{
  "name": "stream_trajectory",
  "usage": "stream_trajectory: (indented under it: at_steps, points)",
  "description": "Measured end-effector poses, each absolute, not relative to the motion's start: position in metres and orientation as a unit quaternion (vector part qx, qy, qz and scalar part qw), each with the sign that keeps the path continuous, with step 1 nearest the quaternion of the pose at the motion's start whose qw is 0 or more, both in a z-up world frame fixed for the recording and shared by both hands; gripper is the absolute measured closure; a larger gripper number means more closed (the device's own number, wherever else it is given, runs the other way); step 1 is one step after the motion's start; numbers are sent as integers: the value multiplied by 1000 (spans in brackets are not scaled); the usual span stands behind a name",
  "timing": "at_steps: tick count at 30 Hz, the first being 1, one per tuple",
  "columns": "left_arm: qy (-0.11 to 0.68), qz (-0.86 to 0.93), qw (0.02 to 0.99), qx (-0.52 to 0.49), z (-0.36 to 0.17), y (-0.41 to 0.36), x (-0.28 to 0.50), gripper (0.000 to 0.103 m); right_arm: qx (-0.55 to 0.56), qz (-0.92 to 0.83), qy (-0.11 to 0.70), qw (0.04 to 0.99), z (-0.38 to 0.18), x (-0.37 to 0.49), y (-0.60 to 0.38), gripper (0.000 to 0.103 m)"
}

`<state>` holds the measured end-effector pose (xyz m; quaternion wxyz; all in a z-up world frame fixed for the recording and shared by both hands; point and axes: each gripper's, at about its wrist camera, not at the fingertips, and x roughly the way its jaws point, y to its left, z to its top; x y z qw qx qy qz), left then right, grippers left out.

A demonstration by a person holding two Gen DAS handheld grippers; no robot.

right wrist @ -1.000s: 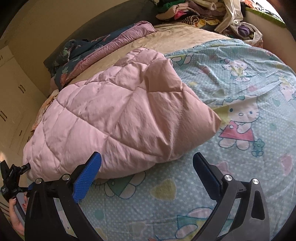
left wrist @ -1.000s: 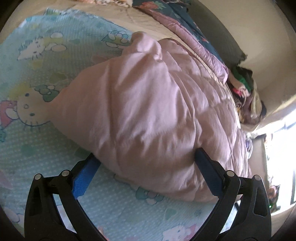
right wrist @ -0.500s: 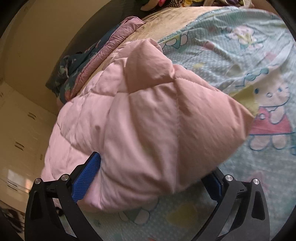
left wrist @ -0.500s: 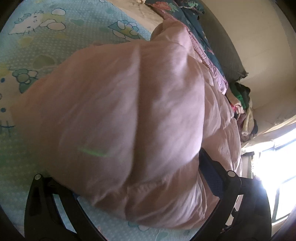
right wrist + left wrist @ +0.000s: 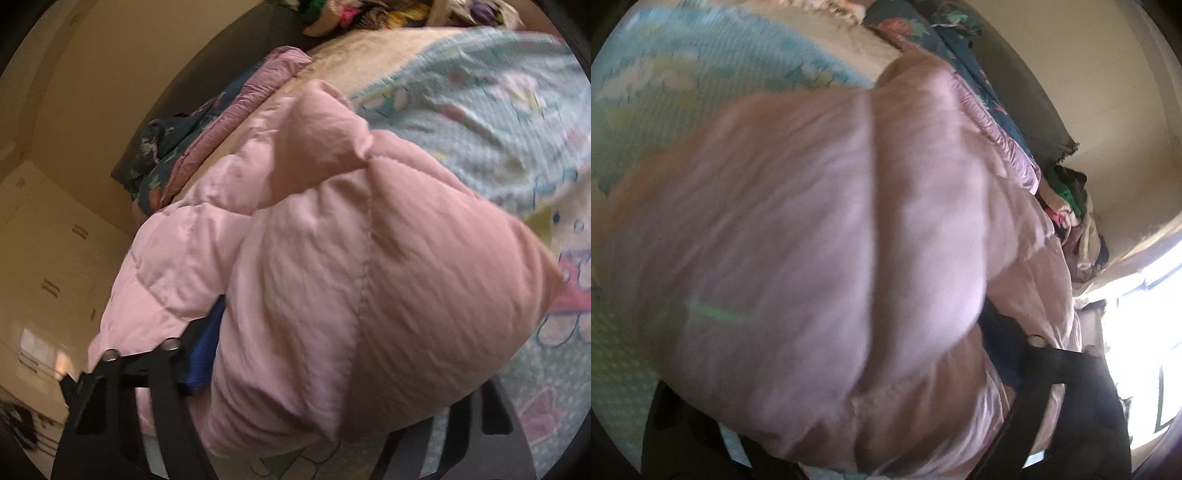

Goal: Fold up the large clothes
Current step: 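Hold the jacket bundle with both grippers and fold it over onto itself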

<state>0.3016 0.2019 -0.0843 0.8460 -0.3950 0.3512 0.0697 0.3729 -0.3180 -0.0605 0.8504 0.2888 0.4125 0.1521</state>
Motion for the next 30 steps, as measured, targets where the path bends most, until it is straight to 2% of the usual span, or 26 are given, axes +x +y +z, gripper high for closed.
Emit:
stream_trajectory:
  at_steps: [2,4,8,19,30]
  points:
    - [347,73,863,-359,-71,193,300,43,264,158,405,861,-51,371,-312,52]
    - [344,72,875,-333,-60,187,300,52,241,160,399,870,-44,370,-307,59]
    - [342,73,885,-307,-48,183,301,62,183,163,388,888,-25,367,-295,64]
    - [321,58,920,-218,7,154,282,69,50,179,330,925,40,346,-267,71]
    - [328,50,921,-204,28,141,247,69,3,192,314,930,68,288,-272,72]
